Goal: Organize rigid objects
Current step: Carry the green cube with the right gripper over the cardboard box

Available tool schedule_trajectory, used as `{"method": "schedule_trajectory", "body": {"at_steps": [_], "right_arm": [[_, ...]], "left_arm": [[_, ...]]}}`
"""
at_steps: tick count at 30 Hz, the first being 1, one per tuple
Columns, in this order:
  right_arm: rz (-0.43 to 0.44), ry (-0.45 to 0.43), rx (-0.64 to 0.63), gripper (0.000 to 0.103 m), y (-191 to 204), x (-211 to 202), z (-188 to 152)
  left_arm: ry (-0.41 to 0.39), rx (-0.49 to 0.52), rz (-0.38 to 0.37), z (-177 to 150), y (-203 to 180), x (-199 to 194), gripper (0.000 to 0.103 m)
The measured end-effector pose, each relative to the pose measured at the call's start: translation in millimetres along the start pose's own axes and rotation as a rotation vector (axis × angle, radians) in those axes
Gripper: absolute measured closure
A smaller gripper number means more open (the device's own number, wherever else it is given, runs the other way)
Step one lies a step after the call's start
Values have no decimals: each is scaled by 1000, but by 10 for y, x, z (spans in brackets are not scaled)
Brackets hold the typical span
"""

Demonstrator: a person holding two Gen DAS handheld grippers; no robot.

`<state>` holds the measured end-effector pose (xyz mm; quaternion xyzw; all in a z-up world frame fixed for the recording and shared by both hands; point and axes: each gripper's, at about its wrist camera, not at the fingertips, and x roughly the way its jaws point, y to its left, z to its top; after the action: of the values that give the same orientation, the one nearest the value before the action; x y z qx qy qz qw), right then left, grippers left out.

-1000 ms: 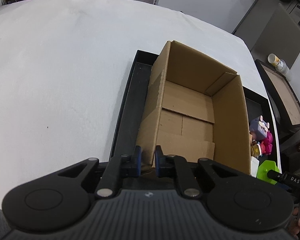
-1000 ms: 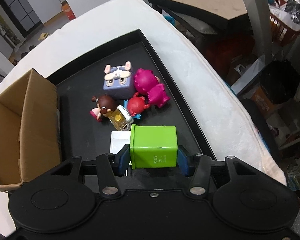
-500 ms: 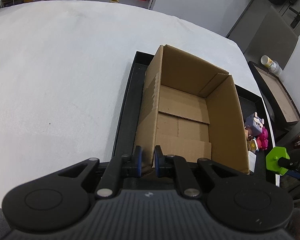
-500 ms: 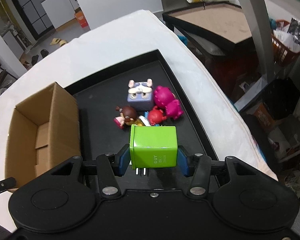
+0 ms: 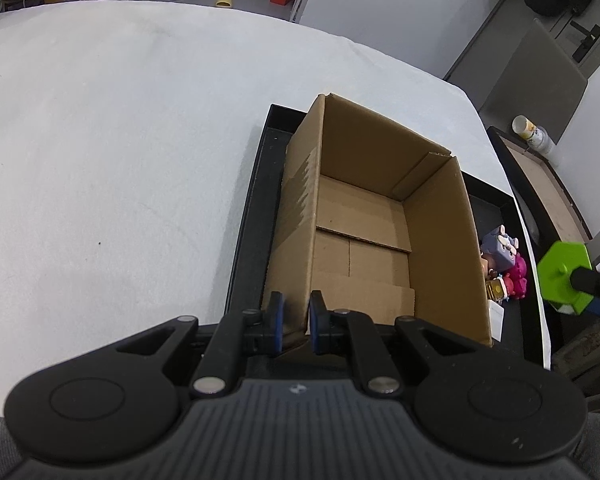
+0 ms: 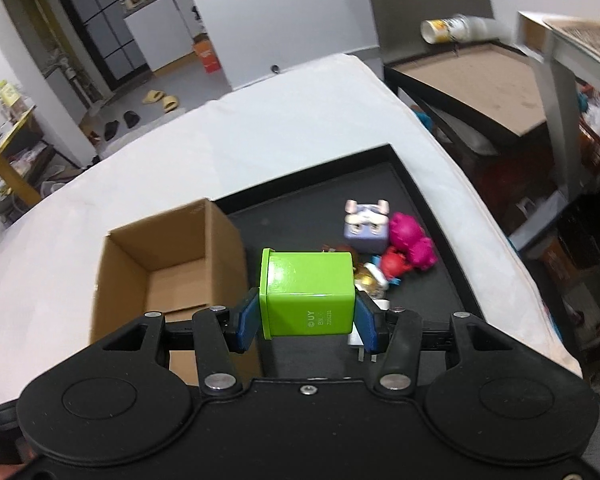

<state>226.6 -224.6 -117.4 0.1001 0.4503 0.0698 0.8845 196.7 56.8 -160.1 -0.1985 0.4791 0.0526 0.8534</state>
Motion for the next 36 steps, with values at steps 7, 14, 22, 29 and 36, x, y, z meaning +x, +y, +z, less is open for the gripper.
{"method": "schedule_trajectory", "body": {"at_steps": [7,14,22,29,36], "right_arm": [[22,-4,-61,55,298,-8,16],[39,-2,-109,55,554,9,-1],[65,14,-162,55,816,68,2],[94,38,-208,55,1051,206,-5],[108,75,-250,55,1262,409,-30]], "left_arm": [[3,-14,-13,17,34,26,91],[1,-34,-24,19,65,50,91],[3,-50,-42,5,115,73,91],[4,-59,-57,-13,167,65,91],[3,-69,-68,-8,182,65,91]]}}
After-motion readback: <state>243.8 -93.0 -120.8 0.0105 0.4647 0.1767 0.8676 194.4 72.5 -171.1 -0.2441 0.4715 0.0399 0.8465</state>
